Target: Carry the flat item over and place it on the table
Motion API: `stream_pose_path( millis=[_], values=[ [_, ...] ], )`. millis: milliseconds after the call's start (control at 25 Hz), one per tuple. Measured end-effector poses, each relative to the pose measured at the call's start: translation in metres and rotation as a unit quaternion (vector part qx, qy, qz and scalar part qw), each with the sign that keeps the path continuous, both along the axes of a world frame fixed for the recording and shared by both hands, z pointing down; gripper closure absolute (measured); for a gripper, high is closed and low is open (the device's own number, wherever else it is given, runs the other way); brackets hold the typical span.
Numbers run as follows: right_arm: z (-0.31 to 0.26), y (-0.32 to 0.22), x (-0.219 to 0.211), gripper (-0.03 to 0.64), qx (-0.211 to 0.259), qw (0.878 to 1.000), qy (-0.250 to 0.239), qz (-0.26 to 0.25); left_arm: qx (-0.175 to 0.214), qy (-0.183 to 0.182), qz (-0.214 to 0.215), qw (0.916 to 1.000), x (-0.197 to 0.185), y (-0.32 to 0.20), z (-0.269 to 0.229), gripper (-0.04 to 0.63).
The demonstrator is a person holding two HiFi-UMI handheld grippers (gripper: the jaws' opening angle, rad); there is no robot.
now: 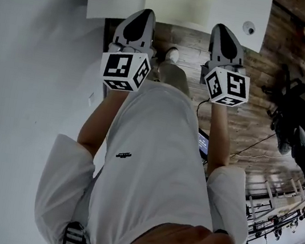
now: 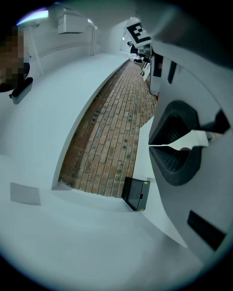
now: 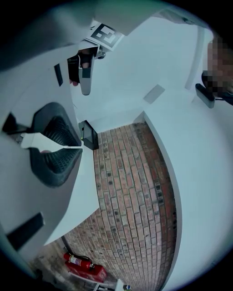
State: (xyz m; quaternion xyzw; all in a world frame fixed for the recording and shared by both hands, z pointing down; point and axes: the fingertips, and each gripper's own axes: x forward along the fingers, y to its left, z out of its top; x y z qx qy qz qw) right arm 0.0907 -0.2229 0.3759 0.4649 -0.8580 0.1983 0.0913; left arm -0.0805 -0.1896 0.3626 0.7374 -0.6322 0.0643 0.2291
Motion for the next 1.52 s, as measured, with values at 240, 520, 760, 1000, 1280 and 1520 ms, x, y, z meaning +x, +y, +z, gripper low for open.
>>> stream_pose_path(
  millis=[240, 520, 760, 1000, 1280, 1520],
  values=[
    [-0.037, 0.029, 0.005, 0.575, 0.016, 1.0, 0.0, -0.016, 0.006, -0.004, 0.014, 0.9999, 0.019, 0.024, -0.036, 0.569],
    [-0.067, 0.066, 0.009, 0.575, 0.033, 0.999, 0.0, -0.036, 0.014, -0.01, 0.041, 0.999, 0.043, 0.058, -0.072, 0.569],
    [-0.075, 0.101, 0.008, 0.575, 0.046, 0.998, 0.002, -0.053, 0.024, -0.01, 0.069, 0.9973, 0.06, 0.096, -0.073, 0.569],
    [-0.097, 0.126, 0.009, 0.575, 0.059, 0.996, 0.002, -0.063, 0.023, -0.011, 0.077, 0.9967, 0.068, 0.122, -0.084, 0.569],
    [-0.099, 0.141, 0.022, 0.575, 0.066, 0.996, 0.004, -0.063, 0.029, -0.01, 0.088, 0.9957, 0.086, 0.132, -0.083, 0.569],
    [-0.098, 0.154, 0.037, 0.575, 0.06, 0.997, 0.004, -0.052, 0.031, -0.01, 0.089, 0.9955, 0.094, 0.142, -0.087, 0.569]
  ],
)
